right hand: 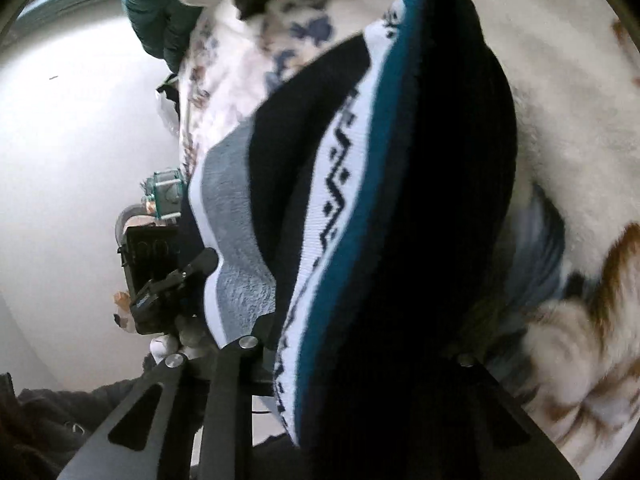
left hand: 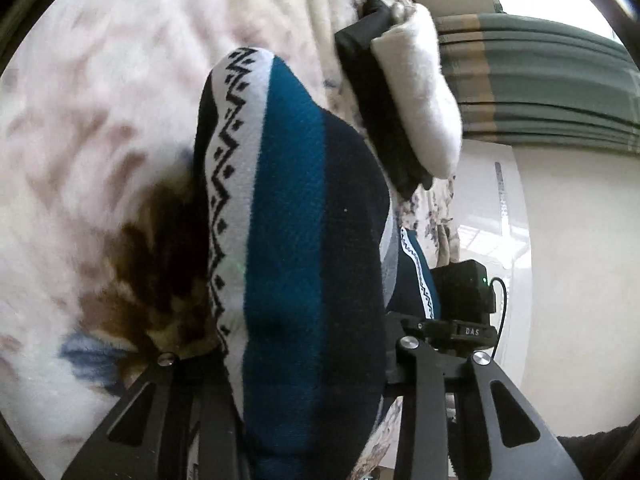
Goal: Fold small clothes
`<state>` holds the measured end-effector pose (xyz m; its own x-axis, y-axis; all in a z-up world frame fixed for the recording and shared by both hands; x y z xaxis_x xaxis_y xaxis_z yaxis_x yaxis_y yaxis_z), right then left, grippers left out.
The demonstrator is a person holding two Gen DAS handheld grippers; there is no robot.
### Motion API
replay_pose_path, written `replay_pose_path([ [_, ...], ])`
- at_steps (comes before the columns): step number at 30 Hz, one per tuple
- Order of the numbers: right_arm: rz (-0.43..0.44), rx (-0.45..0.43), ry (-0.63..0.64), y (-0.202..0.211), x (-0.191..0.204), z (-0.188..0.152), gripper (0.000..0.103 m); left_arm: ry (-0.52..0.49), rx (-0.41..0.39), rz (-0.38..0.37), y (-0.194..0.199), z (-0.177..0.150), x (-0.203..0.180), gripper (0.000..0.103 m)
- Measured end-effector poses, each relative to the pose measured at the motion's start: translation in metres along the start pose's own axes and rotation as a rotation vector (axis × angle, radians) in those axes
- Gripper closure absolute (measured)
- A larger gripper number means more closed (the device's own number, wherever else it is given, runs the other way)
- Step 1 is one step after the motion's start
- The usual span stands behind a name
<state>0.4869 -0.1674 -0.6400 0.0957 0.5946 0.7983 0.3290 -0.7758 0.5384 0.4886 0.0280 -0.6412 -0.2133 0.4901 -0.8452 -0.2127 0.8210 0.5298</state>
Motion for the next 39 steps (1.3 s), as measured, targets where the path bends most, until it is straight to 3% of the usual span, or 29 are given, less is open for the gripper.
replay_pose_path([
  [5,0.040,-0.119,0.016,0.046,0.040,0.011,0.079,-0.082,0.007,-0.002,0.010,0.037,-0.058,0.072],
  [9,0.051,-0.212,0.038,0.098,0.075,0.035,0.079,-0.178,0.018,-0.012,0.010,0.086,-0.126,0.072],
  [14,0.033,-0.335,0.068,0.177,0.113,0.093,0.079,-0.297,0.028,-0.019,-0.002,0.170,-0.212,0.071],
  [17,0.019,-0.393,0.069,0.217,0.118,0.146,0.079,-0.350,0.036,-0.010,-0.019,0.237,-0.237,0.071],
  [20,-0.030,-0.413,0.042,0.234,0.101,0.196,0.079,-0.358,0.052,0.015,-0.050,0.291,-0.236,0.071],
  [23,-0.083,-0.406,-0.013,0.243,0.069,0.229,0.079,-0.351,0.093,0.071,-0.082,0.325,-0.216,0.070],
  [26,-0.141,-0.399,-0.072,0.242,0.041,0.250,0.079,-0.357,0.119,0.154,-0.099,0.334,-0.192,0.068],
  [29,-0.189,-0.396,-0.107,0.244,0.034,0.254,0.072,-0.383,0.095,0.195,-0.094,0.328,-0.194,0.065],
  [30,-0.247,-0.408,-0.110,0.241,0.044,0.263,0.066,-0.393,0.083,0.214,-0.088,0.323,-0.196,0.065],
  [31,-0.322,-0.427,-0.107,0.249,0.048,0.262,0.051,-0.408,0.067,0.238,-0.083,0.321,-0.198,0.063],
  [32,-0.404,-0.453,-0.098,0.251,0.055,0.258,0.044,-0.429,0.048,0.273,-0.079,0.317,-0.201,0.062],
  [33,-0.507,-0.476,-0.097,0.257,0.056,0.254,0.028,-0.434,0.032,0.303,-0.076,0.317,-0.203,0.061],
  [34,-0.600,-0.498,-0.099,0.266,0.061,0.242,0.019,-0.433,0.019,0.344,-0.073,0.314,-0.202,0.056],
  [35,-0.685,-0.520,-0.099,0.272,0.065,0.232,0.017,-0.428,0.009,0.399,-0.070,0.309,-0.202,0.050],
  [37,-0.835,-0.558,-0.097,0.279,0.075,0.214,0.004,-0.433,-0.010,0.461,-0.070,0.307,-0.200,0.049],
  [39,-0.920,-0.578,-0.099,0.279,0.083,0.203,0.000,-0.438,-0.026,0.500,-0.068,0.301,-0.202,0.048],
])
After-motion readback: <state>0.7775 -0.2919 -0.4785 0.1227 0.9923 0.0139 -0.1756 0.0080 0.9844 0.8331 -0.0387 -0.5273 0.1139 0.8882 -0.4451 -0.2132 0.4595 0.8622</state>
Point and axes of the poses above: each gripper's, at about its wrist camera, not at the fingertips, and y roughly against the way its jaws point, x to its left, z to its top, the point moved 8 cm from there along -y, roughly the way its jaws point, and after that the axes turned 6 degrees about x, right-handed, at the moved point
